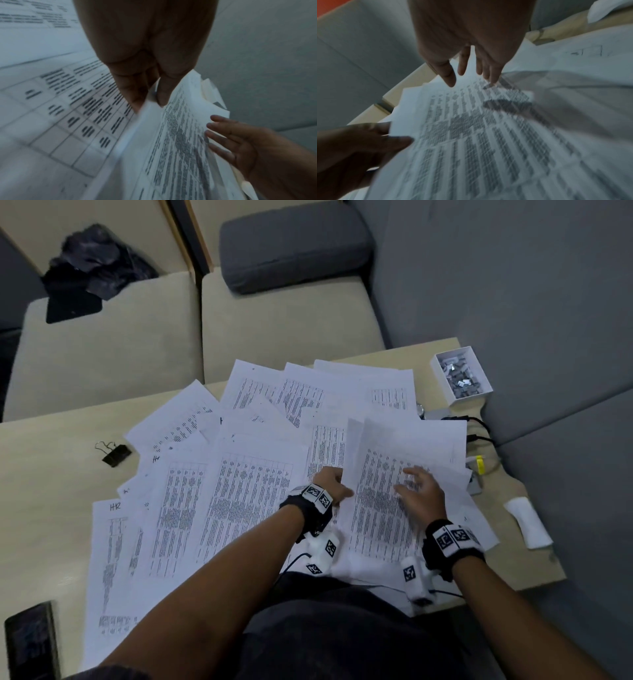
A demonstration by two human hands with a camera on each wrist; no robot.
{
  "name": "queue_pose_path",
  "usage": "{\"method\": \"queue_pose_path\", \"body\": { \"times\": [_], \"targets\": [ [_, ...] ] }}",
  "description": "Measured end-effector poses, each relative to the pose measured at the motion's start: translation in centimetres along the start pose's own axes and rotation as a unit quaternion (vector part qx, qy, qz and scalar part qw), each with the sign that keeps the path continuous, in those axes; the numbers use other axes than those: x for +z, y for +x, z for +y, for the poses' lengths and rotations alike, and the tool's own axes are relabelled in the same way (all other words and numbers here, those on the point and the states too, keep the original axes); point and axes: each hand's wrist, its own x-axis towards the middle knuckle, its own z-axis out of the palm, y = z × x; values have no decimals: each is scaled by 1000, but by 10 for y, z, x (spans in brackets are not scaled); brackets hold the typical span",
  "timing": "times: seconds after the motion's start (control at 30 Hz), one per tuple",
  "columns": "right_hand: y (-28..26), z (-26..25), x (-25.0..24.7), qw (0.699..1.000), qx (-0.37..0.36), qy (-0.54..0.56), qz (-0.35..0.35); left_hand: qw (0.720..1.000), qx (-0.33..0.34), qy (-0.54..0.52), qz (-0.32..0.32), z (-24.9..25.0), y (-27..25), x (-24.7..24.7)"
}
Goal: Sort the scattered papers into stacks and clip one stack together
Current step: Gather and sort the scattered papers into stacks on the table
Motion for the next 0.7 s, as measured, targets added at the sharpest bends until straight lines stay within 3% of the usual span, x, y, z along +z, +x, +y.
{"method": "queue_pose_path", "body": {
  "times": [0.1, 0.17, 0.27, 0.37, 0.5, 0.7],
  "targets": [
    [11, 0, -17, 995, 2, 0, 98, 993, 77, 74, 54, 8, -12, -14],
    [21, -1, -32, 991, 41, 16, 124, 989, 118, 54, 75, 8, -22, -38],
    [24, -17, -42, 983, 58, 174, -15, 982, 157, -75, 74, 0, -45, -77],
    [2, -58, -29, 973, -41, 186, -133, 967, 148, -194, 80, -1, -75, -106],
    [-28, -129, -3, 958, -155, 182, -162, 948, 205, -222, 98, 10, -113, -127],
    [-69, -184, 18, 936, -235, 212, -156, 893, 274, -300, 196, 18, -148, -143]
  ]
}}
